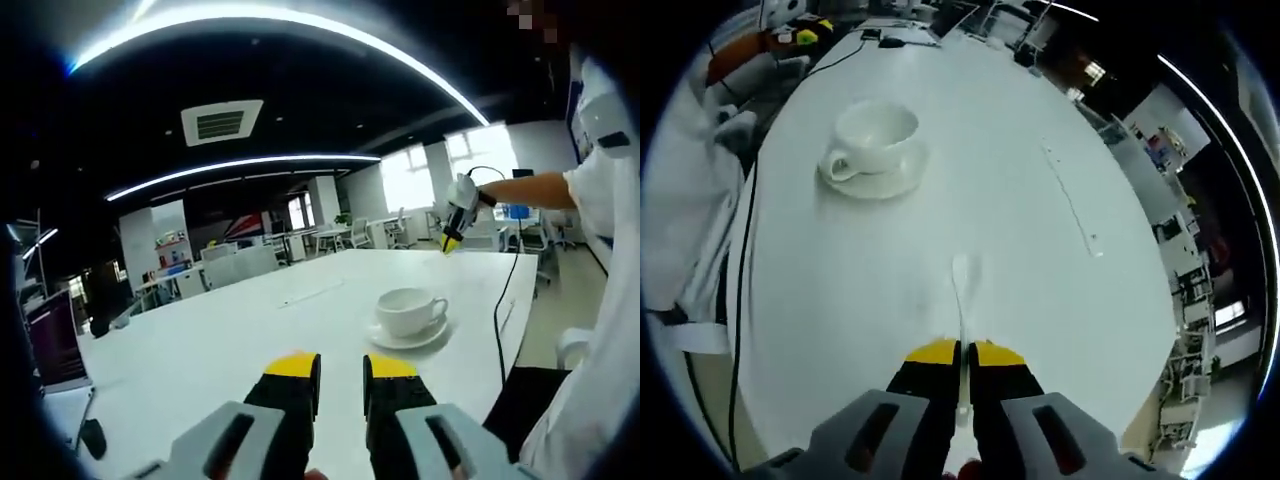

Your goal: Tidy tabletop coffee trays, cups and spoons，present forward

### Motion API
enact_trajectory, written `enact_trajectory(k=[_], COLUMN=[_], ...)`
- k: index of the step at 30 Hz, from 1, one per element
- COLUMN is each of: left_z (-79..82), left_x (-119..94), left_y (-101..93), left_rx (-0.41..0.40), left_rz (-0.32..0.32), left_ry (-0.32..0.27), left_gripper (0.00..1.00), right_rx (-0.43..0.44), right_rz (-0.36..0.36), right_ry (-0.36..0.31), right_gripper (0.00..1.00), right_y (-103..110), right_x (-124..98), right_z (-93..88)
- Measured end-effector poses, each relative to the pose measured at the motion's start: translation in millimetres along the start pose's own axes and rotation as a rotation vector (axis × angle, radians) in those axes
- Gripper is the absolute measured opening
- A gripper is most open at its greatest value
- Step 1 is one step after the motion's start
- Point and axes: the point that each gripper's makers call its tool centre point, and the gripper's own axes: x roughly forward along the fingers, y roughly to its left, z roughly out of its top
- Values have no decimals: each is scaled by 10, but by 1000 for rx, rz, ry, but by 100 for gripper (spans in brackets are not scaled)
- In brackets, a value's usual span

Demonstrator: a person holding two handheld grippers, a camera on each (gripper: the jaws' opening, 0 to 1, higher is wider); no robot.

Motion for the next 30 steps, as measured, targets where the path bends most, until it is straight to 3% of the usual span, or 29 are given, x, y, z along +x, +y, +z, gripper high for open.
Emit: enact_trajectory(k=[13, 23, 30], left_z=[94, 93, 60], left_x=[-31, -95, -129], left_y=[-50, -75, -133], left_rx=[43, 42, 40], left_rz=[-41, -36, -43], left_ry=[11, -5, -4], left_gripper=[20, 20, 20], right_rx=[-227, -371, -443], right_rz=[29, 79, 127], right_ry=[50, 86, 129], right_gripper=[5, 5, 5], right_y=[-22, 138, 317], right_x=[-140, -71, 46], right_z=[614, 1066, 1265])
